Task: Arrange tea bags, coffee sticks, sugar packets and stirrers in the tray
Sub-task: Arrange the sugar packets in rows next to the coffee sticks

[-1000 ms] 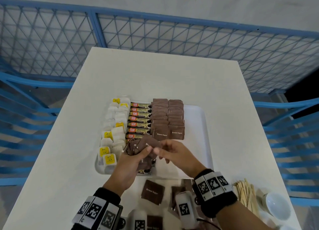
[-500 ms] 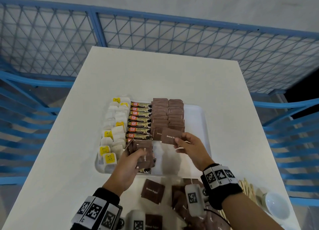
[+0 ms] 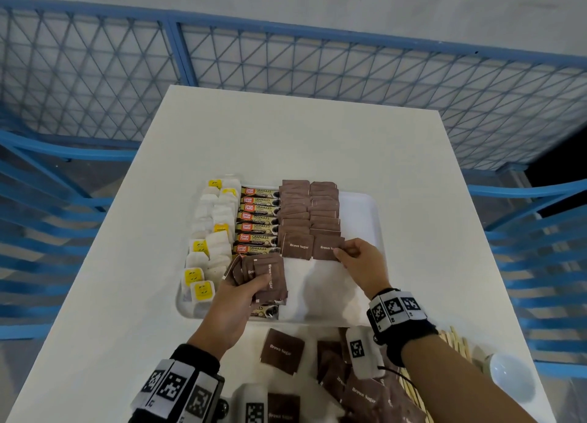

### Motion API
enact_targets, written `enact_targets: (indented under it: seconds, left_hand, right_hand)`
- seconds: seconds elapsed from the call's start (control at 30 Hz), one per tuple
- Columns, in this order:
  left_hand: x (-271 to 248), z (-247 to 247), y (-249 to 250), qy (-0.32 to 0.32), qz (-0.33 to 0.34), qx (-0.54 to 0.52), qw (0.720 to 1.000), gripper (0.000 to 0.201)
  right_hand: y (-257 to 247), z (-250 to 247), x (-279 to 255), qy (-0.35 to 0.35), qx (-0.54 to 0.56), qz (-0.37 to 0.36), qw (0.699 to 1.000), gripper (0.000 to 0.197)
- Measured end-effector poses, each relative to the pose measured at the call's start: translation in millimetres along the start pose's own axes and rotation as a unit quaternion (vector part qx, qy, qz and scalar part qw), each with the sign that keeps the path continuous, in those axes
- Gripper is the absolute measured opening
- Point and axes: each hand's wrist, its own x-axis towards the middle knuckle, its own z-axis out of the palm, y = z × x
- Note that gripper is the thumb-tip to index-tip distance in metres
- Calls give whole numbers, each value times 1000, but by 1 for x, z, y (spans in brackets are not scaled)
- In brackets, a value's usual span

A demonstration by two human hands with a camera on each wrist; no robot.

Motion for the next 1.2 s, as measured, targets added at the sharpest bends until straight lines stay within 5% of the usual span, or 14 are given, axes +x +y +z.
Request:
enact_targets:
  seconds: [0.33, 0.4, 0.57, 0.73, 0.97, 1.2]
  left_hand:
    - [1, 4, 5, 7, 10, -43, 999, 31]
    - [0, 5, 5, 9, 12, -48, 999, 30]
    - [-1, 5, 5, 6, 13, -42, 999, 29]
    - [-1, 2, 7, -7, 11, -31, 999, 27]
    - [1, -7, 5, -4, -12, -89, 996, 30]
    - [1, -9, 6, -8, -17, -135, 991, 31]
  right_hand:
    - [-22, 4, -18, 79, -30, -75, 994, 28]
    - [-33, 7, -29, 43, -19, -106, 993, 17]
    - [-44, 29, -65, -174, 27, -121, 977, 7]
    - [-40, 43, -65, -215, 137, -69, 964, 12]
    - [-46, 30, -43, -166, 176, -46, 969, 10]
    - [-45, 21, -18, -97, -51, -139, 984, 13]
